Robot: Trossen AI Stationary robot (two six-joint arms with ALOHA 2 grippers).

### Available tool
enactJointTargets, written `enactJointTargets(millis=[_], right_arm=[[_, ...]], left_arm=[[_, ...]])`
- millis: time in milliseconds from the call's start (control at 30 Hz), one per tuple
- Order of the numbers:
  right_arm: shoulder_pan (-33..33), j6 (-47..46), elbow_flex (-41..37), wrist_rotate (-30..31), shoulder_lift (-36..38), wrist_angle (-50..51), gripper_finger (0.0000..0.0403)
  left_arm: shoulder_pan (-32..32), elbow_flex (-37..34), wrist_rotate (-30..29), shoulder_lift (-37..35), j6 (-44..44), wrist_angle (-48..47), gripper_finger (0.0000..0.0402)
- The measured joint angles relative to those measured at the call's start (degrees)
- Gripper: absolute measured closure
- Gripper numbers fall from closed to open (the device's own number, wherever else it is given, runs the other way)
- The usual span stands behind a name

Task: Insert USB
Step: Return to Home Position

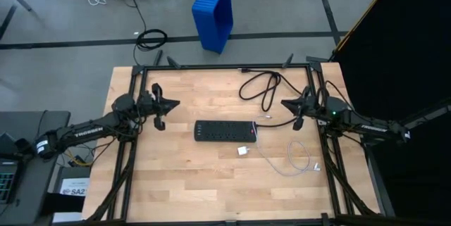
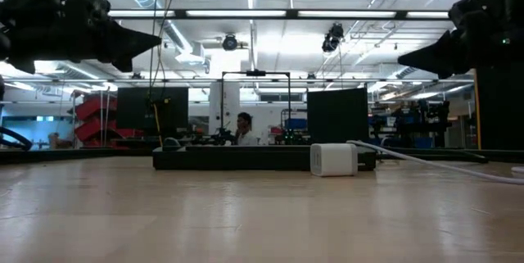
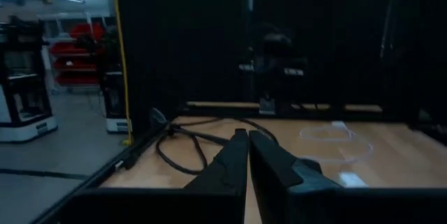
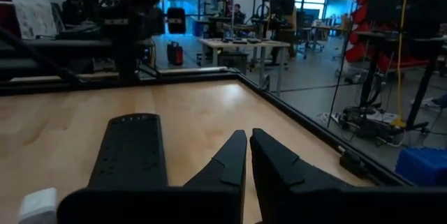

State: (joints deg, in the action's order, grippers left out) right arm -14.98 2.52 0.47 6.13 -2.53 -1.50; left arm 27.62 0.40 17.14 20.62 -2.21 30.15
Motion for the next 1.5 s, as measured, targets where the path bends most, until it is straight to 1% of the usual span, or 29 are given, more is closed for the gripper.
enactJointTargets(millis=[167, 267, 467, 567, 733, 800, 900, 1000, 1400, 1500], right_arm=[[0.00, -0.82, 0.00, -0.35, -1.77, 0.04, 0.0403], [0.00, -0.95, -0.02, -0.35, -2.21, 0.04, 0.0403], [0.00, -0.95, -0.04, -0.33, -2.18, 0.02, 0.0402], [0.00, -0.95, -0.04, -0.33, -2.19, 0.00, 0.0402], [0.00, -1.44, -0.04, -0.26, -1.96, -0.04, 0.0402], [0.00, -1.41, -0.05, -0.28, -1.87, -0.04, 0.0402], [0.00, -1.44, -0.07, -0.26, -1.85, -0.04, 0.0402], [0.00, -1.40, -0.07, -0.26, -1.83, -0.05, 0.0402], [0.00, -0.95, -0.09, -0.28, -1.81, -0.11, 0.0403], [0.00, -0.91, -0.09, -0.28, -1.81, -0.13, 0.0403]], left_arm=[[1.34, 0.06, 0.14, -4.92, -2.54, -1.41, 0.0402], [1.38, 1.64, -0.61, -8.30, -2.54, -8.18, 0.0402], [1.18, 5.40, -8.25, -16.60, -0.62, -22.67, 0.0402], [1.18, 5.59, -11.39, -20.73, -0.18, -25.97, 0.0402], [1.13, 5.37, -12.39, -20.59, 0.63, -24.04, 0.0402], [1.11, 4.27, -12.01, -20.65, 0.67, -21.06, 0.0402], [1.11, 1.78, -9.83, -20.61, 0.69, -15.80, 0.0402], [1.11, 0.07, -9.70, -20.59, 0.53, -12.57, 0.0402], [1.16, 0.09, -10.18, -20.59, 0.26, -20.19, 0.0402], [1.16, 0.09, -11.36, -20.59, 0.29, -21.94, 0.0402]])
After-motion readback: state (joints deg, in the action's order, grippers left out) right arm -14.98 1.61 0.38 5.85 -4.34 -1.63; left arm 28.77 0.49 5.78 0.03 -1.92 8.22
